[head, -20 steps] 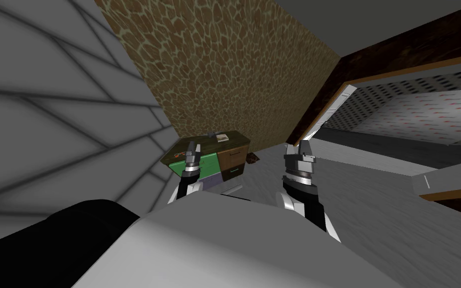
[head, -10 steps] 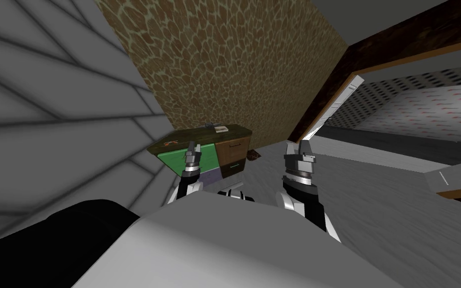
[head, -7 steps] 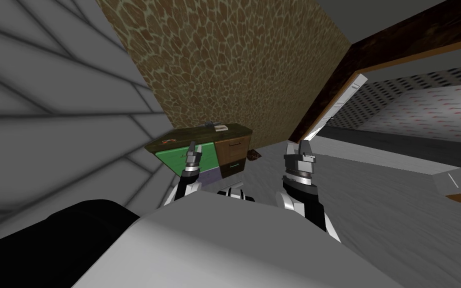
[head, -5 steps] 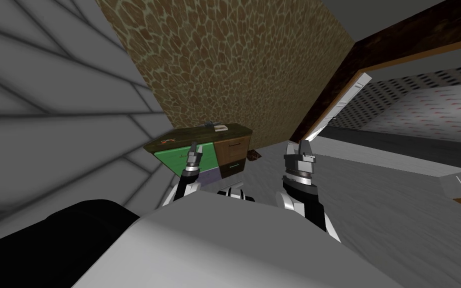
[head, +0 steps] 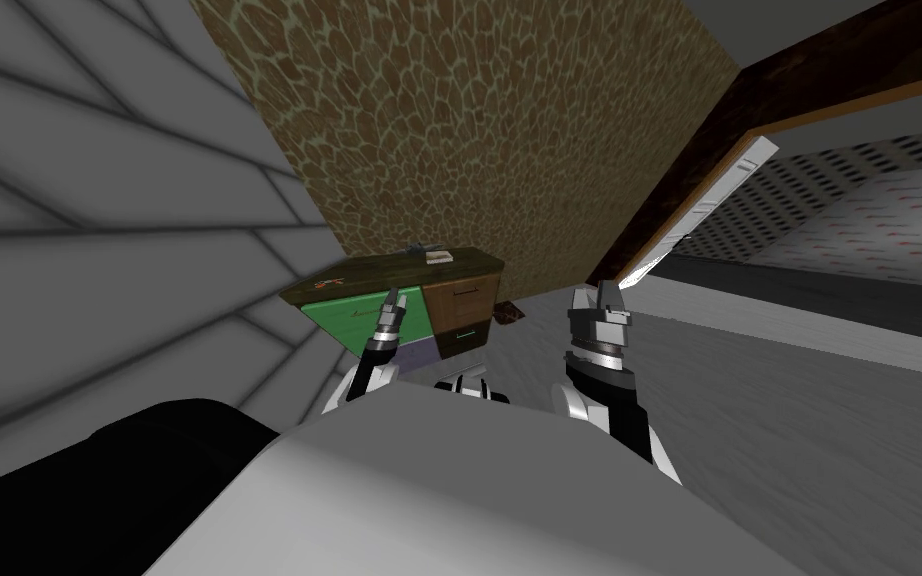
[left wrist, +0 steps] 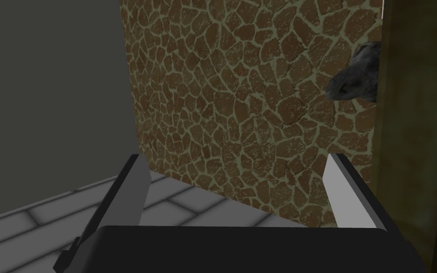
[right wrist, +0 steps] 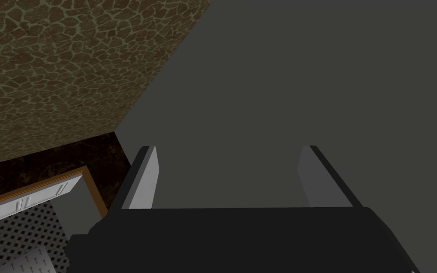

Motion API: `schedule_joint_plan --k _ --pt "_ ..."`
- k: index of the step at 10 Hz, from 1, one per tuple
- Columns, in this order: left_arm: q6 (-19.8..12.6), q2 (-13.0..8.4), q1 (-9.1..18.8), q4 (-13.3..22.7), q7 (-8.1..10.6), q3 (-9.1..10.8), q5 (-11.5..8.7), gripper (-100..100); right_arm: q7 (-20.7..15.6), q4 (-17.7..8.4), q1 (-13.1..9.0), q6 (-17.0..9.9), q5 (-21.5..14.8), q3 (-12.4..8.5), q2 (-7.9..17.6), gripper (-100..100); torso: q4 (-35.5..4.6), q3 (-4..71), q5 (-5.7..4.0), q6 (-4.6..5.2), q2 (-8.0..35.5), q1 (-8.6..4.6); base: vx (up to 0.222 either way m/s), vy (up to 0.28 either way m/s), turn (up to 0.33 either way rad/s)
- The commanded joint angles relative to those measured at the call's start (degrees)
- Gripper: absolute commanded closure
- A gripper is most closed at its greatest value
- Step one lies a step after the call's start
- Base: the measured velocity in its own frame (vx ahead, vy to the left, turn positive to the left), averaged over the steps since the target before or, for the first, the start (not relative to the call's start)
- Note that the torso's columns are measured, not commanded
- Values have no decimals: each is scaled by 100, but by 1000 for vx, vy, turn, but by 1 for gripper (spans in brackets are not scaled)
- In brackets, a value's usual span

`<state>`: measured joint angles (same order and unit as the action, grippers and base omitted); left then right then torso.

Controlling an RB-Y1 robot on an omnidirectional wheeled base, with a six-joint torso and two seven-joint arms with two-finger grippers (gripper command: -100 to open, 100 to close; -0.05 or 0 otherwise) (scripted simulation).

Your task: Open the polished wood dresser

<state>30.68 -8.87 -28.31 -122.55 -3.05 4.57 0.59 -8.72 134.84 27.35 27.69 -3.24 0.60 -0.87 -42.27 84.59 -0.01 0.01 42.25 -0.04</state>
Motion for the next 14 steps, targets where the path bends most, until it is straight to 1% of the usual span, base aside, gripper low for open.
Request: schedule_joint_plan --k 1,2,3,4,5,7,10,13,14 --pt "-97 -30 84 226 3 62 -56 -100 0 0 0 0 0 0 0 0 0 1 -1 -1 -2 -3 90 -143 -30" --pt "-166 -40 133 379 6 107 -97 -100 0 0 0 0 0 1 0 0 0 0 -2 1 1 -8 113 -182 -7" --pt "-199 -46 156 452 8 129 -117 -100 0 0 0 0 0 1 -1 0 1 2 -4 -1 -4 -14 97 -131 145" --pt "-262 -58 201 593 11 171 -155 -100 0 0 1 0 0 0 0 0 -1 -2 2 -4 5 12 80 -111 102" --pt "-293 -64 222 661 12 191 -174 -100 0 0 0 0 0 0 0 0 -3 -6 7 0 9 20 88 -141 -23" --pt "-413 -89 308 928 18 271 -246 -100 0 0 1 0 0 0 0 0 -1 -2 -1 -4 3 1 103 -138 157" --pt "-509 -107 376 1140 22 334 -304 -100 0 0 0 0 0 -1 1 0 -5 -11 7 1 17 22 51 -71 70" --pt "-509 -107 376 1140 22 334 -304 -100 0 0 -1 0 0 -1 1 0 -3 -7 2 0 12 11 17 -33 -19" --pt "-544 -108 400 1215 24 357 -325 -100 0 0 -1 0 0 -1 1 0 -3 -6 3 0 10 13 26 -43 17"
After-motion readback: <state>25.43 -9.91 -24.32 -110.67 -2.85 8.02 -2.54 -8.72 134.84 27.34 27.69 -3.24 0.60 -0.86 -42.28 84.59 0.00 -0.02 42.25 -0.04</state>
